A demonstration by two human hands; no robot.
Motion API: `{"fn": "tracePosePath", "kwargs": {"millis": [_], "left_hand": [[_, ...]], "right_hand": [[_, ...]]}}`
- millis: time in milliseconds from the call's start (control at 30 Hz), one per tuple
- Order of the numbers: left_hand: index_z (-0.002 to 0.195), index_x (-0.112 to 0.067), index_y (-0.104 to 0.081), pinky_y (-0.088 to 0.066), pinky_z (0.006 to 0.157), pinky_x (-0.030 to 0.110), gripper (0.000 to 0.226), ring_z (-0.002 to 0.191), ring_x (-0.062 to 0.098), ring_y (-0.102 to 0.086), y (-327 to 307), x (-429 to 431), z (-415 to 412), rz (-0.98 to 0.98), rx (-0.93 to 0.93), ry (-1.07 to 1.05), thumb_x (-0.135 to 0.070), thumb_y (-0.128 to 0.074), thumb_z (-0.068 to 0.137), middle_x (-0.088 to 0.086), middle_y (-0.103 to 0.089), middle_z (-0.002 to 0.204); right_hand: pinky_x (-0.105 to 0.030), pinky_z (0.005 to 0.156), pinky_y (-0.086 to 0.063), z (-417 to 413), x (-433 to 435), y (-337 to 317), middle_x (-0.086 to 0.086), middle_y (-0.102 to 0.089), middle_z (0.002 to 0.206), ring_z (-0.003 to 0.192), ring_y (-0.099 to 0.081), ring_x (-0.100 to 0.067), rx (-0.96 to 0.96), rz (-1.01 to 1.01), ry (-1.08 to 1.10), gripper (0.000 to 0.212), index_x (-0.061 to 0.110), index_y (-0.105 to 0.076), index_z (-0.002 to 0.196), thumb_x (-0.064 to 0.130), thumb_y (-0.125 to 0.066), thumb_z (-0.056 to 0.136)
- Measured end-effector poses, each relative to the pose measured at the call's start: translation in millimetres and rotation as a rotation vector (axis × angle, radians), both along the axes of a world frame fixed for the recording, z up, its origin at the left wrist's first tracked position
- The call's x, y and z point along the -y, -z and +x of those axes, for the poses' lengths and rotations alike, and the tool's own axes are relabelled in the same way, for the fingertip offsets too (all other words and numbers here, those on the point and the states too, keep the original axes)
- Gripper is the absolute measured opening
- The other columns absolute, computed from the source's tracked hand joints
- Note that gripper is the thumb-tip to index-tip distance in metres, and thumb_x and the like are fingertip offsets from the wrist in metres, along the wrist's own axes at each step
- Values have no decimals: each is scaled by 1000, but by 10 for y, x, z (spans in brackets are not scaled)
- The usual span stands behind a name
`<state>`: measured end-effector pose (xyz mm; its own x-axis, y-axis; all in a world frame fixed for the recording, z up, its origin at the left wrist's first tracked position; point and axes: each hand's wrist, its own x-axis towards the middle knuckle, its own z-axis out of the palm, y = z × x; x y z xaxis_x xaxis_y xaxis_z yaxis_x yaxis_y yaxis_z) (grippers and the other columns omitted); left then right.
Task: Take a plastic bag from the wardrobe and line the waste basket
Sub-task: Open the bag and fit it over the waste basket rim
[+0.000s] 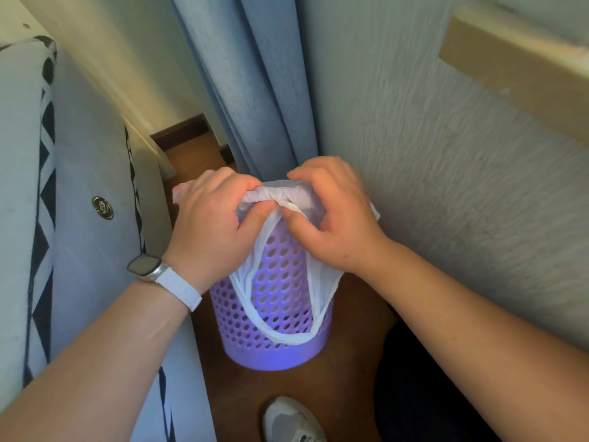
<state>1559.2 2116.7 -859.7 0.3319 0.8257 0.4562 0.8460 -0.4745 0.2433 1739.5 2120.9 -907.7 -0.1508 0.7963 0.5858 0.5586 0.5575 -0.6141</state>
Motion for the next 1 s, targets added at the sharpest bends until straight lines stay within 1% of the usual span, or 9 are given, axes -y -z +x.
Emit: {"fn": "tracePosePath", "kwargs": {"millis": [200,367,433,533,600,667,767,833,1000], "left_hand": [[79,-9,-60,-28,68,32,28,72,20,-48,7,-26,-42,28,16,-43,-33,-49,88,4,-55,74],[75,-10,-57,-37,63,40,25,69,19,-47,23,-28,-20,14,86,-19,-31,-53,88,0,-50,72],[74,-9,-56,-38,64,41,27,69,18,-45,23,-12,6,31,111,2,-31,-56,88,-2,-47,71],[83,-10,-62,-39,74,41,34,75,18,-48,4,24,18,77,87,18,-42,-55,88,-6,-48,78],[97,-15,-67,-36,85,43,36,87,21,-54,-7,52,24,116,7,17,-48,-53,89,-4,-59,88],[107,-17,-67,-36,89,43,36,93,22,-58,-10,71,45,130,-27,25,-46,-52,93,-2,-66,94],[104,-16,-67,-35,79,38,30,84,23,-58,11,65,58,100,-35,50,-39,-49,96,1,-65,88],[99,-15,-67,-32,75,36,29,79,24,-57,29,34,23,78,-51,52,-37,-48,96,1,-63,84],[93,-14,-65,-28,74,33,30,77,22,-52,70,-28,-62,29,-57,-1,-36,-45,95,1,-60,81]], "right_hand": [[-53,93,-43,23,-16,11,-13,-62,109,104,-58,-31,-51,6,-45,42,2,-66,111,34,-60,85],[-53,85,-46,20,-40,51,-12,-64,100,94,-60,-32,-112,29,19,21,1,-68,96,18,-63,85],[-53,80,-46,6,-32,45,-13,-64,94,88,-60,-33,-120,51,48,21,1,-66,89,20,-59,85],[-51,76,-45,-7,-12,20,-10,-63,89,82,-59,-33,-100,87,109,22,3,-65,85,23,-55,86],[-48,75,-44,-16,2,4,-9,-63,87,81,-58,-32,-79,110,137,21,5,-64,84,24,-55,86],[-45,75,-42,-46,21,-11,-9,-63,86,80,-58,-32,-52,134,159,23,5,-65,84,25,-55,86],[-40,77,-38,-107,44,-31,-7,-63,86,81,-57,-29,-23,125,155,21,6,-66,86,25,-58,85],[-44,81,-41,-109,46,-32,-5,-63,90,85,-58,-28,-32,84,105,19,8,-67,91,25,-62,85],[-52,108,-34,22,21,-6,-6,-64,109,107,-59,-26,-25,-7,27,37,9,-66,110,33,-62,82]]}}
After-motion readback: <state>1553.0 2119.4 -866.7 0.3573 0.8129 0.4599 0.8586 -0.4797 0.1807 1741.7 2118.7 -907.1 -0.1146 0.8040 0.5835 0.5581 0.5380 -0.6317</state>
